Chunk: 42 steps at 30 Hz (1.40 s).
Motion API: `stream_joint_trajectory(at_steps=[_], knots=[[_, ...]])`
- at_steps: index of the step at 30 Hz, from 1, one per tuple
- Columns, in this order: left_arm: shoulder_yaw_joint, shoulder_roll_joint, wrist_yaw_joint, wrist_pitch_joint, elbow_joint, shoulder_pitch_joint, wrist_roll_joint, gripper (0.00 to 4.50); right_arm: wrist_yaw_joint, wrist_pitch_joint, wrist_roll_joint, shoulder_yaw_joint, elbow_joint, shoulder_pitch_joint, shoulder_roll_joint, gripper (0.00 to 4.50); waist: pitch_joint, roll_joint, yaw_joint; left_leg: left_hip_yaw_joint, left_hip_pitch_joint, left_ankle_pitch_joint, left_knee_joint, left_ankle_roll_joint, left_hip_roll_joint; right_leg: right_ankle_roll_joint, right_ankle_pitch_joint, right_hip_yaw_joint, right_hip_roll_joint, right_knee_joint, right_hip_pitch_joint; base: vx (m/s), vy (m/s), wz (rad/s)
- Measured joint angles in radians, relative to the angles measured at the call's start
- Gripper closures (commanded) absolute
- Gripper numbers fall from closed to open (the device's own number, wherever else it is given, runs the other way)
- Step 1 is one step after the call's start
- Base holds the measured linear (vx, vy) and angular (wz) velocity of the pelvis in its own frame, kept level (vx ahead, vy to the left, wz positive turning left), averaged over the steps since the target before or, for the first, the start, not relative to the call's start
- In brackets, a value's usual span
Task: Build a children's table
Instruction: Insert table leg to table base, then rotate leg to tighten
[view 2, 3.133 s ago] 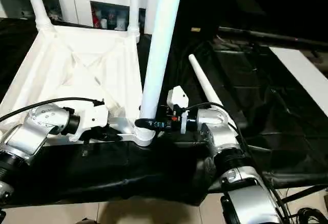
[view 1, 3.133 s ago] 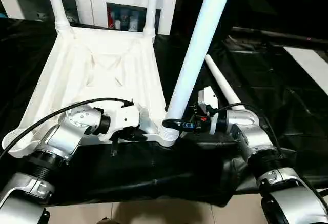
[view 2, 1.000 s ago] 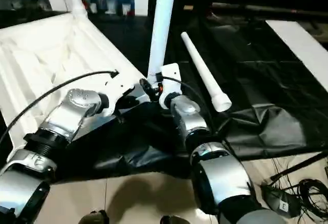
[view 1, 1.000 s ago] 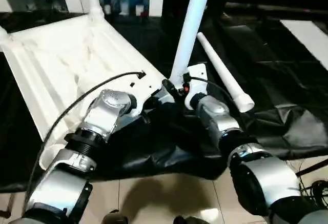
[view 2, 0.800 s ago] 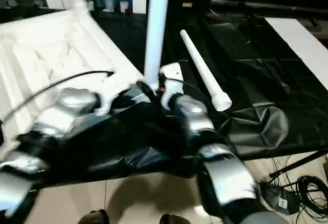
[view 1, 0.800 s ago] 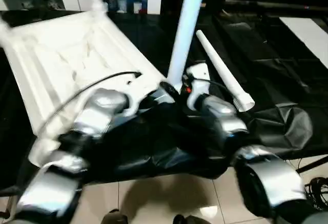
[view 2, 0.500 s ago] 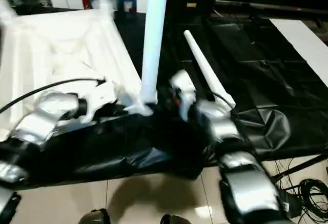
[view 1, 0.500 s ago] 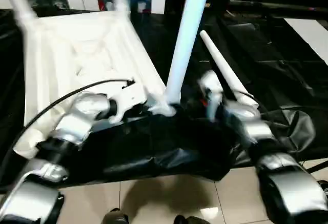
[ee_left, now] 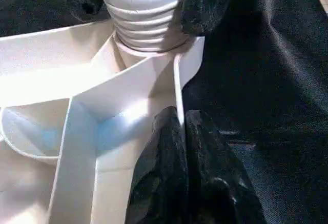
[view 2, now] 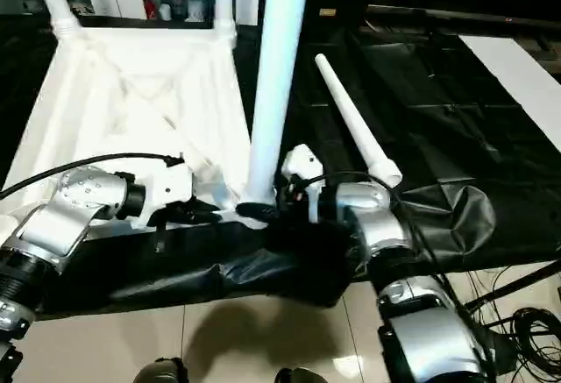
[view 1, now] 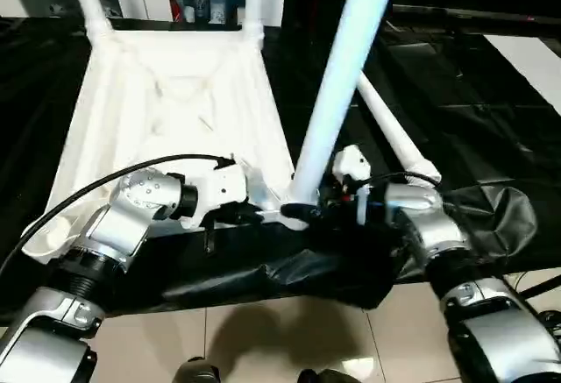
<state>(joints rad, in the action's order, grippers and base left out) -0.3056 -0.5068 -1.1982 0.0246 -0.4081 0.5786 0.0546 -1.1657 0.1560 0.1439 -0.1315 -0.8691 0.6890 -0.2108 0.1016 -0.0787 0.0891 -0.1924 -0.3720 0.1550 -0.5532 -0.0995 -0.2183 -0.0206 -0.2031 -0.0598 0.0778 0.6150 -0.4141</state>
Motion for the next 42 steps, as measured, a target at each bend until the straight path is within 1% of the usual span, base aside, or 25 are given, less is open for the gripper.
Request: stream_joint_trajectory(at_steps=[1, 2, 4, 6, 9, 14, 22, 25, 28, 30, 32, 36, 38, 42], knots=[[0.0, 0.0, 0.0, -0.001, 0.0, 0.0, 0.0, 4.5, -0.001, 0.0, -0.001, -0.002, 0.0, 0.0, 0.0, 1.13, 0.0, 0.0, 0.0, -0.002, 0.0, 0.0, -0.001, 0.0, -0.001, 0.0, 0.0, 0.0, 0.0, 0.0, 0.0, 0.0, 0.0, 0.0], [0.0, 0.0, 0.0, -0.001, 0.0, 0.0, 0.0, 4.5, -0.004, 0.0, -0.001, -0.005, 0.0, 0.0, 0.0, 1.13, 0.0, 0.0, 0.0, -0.003, 0.0, 0.0, -0.001, 0.0, -0.002, 0.0, 0.0, 0.0, 0.0, 0.001, 0.0, 0.0, 0.0, 0.0], [0.0, 0.0, 0.0, -0.001, 0.0, 0.0, 0.0, 4.5, -0.01, 0.0, -0.003, -0.006, 0.0, 0.0, -0.001, 1.4, 0.0, 0.0, 0.0, -0.005, 0.0, 0.0, -0.002, 0.0, -0.003, 0.0, 0.0, 0.0, 0.0, 0.001, 0.0, 0.0, 0.0, 0.0], [0.001, -0.001, -0.001, -0.001, 0.0, 0.0, 0.0, 4.5, -0.01, 0.005, -0.011, -0.009, 0.0, 0.0, -0.002, 1.4, 0.0, 0.0, 0.0, -0.005, 0.0, 0.0, -0.003, 0.0, -0.004, 0.0, 0.0, 0.0, 0.0, 0.002, 0.0, 0.0, 0.0, 0.0], [0.001, -0.001, -0.001, -0.001, -0.001, 0.0, 0.0, 4.5, -0.01, 0.01, -0.016, -0.011, 0.0, 0.0, -0.003, 1.68, 0.0, 0.0, 0.0, -0.006, 0.0, 0.0, -0.004, 0.0, -0.004, 0.0, 0.0, 0.0, 0.0, 0.003, 0.0, 0.0, 0.0, 0.0], [0.001, -0.002, -0.001, -0.002, -0.001, -0.001, 0.0, 4.5, -0.009, 0.012, -0.02, -0.011, 0.0, 0.0, -0.002, 1.77, 0.0, 0.0, 0.0, -0.006, 0.0, 0.0, -0.005, 0.0, -0.004, 0.0, 0.0, 0.0, 0.0, 0.004, 0.0, 0.0, 0.0, 0.0], [0.001, -0.003, 0.009, -0.003, -0.008, 0.0, 0.003, 4.5, 0.013, 0.029, -0.026, -0.014, -0.016, 0.001, 0.005, 1.78, 0.0, -0.001, -0.001, -0.006, 0.0, 0.0, -0.011, 0.001, -0.005, 0.0, 0.0, 0.001, 0.0, 0.009, -0.001, 0.0, 0.0, 0.0], [0.003, 0.019, 0.078, 0.026, -0.045, 0.021, 0.039, 4.5, 0.142, 0.008, -0.032, 0.01, -0.056, 0.011, 0.04, 1.78, -0.002, -0.003, -0.007, -0.006, 0.006, 0.001, -0.012, -0.001, -0.005, 0.0, 0.0, 0.004, 0.0, 0.012, 0.002, 0.0, 0.0, 0.0], [0.004, 0.079, 0.182, 0.096, -0.105, 0.059, 0.069, 4.5, 0.342, -0.014, -0.039, 0.038, -0.102, 0.024, 0.09, 1.78, -0.004, -0.006, -0.013, -0.004, 0.012, 0.004, -0.011, -0.005, -0.005, 0.002, 0.001, 0.005, 0.0, 0.013, 0.007, -0.038, -0.007, 0.0], [0.007, 0.119, 0.235, 0.153, -0.138, 0.083, 0.078, 4.5, 0.47, -0.028, -0.04, 0.057, -0.128, 0.034, 0.126, 1.78, -0.004, -0.006, -0.022, -0.002, 0.018, 0.004, -0.011, -0.005, -0.005, 0.008, -0.003, 0.006, 0.0, 0.012, 0.011, -0.055, -0.006, -0.03], [0.012, 0.16, 0.283, 0.201, -0.167, 0.107, 0.079, 4.5, 0.58, -0.044, -0.04, 0.071, -0.154, 0.054, 0.154, 1.78, -0.005, -0.007, -0.03, -0.002, 0.019, 0.004, -0.01, -0.005, -0.004, 0.009, -0.003, 0.006, 0.0, 0.009, 0.011, 0.0, 0.0, 0.0], [0.028, 0.268, 0.417, 0.283, -0.279, 0.186, 0.086, 4.5, 0.833, -0.065, -0.038, 0.131, -0.226, 0.114, 0.223, 1.78, -0.005, -0.008, -0.03, -0.001, 0.017, 0.004, -0.008, -0.005, -0.002, 0.009, -0.003, 0.007, 0.0, 0.0, 0.012, 0.0, 0.0, 0.0], [0.032, 0.289, 0.454, 0.296, -0.314, 0.21, 0.094, 4.5, 0.906, -0.066, -0.039, 0.144, -0.254, 0.139, 0.236, 1.78, -0.005, -0.009, -0.03, -0.001, 0.014, 0.004, -0.008, -0.005, -0.001, 0.009, -0.003, 0.007, 0.0, -0.005, 0.012, 0.0, 0.0, 0.0], [0.03, 0.293, 0.462, 0.292, -0.317, 0.213, 0.1, 4.5, 0.912, -0.056, -0.038, 0.155, -0.279, 0.153, 0.241, 1.78, -0.006, -0.011, -0.03, -0.001, 0.014, 0.003, -0.008, -0.002, 0.002, 0.009, -0.003, 0.013, 0.0, -0.005, 0.011, 0.0, 0.0, 0.0]])
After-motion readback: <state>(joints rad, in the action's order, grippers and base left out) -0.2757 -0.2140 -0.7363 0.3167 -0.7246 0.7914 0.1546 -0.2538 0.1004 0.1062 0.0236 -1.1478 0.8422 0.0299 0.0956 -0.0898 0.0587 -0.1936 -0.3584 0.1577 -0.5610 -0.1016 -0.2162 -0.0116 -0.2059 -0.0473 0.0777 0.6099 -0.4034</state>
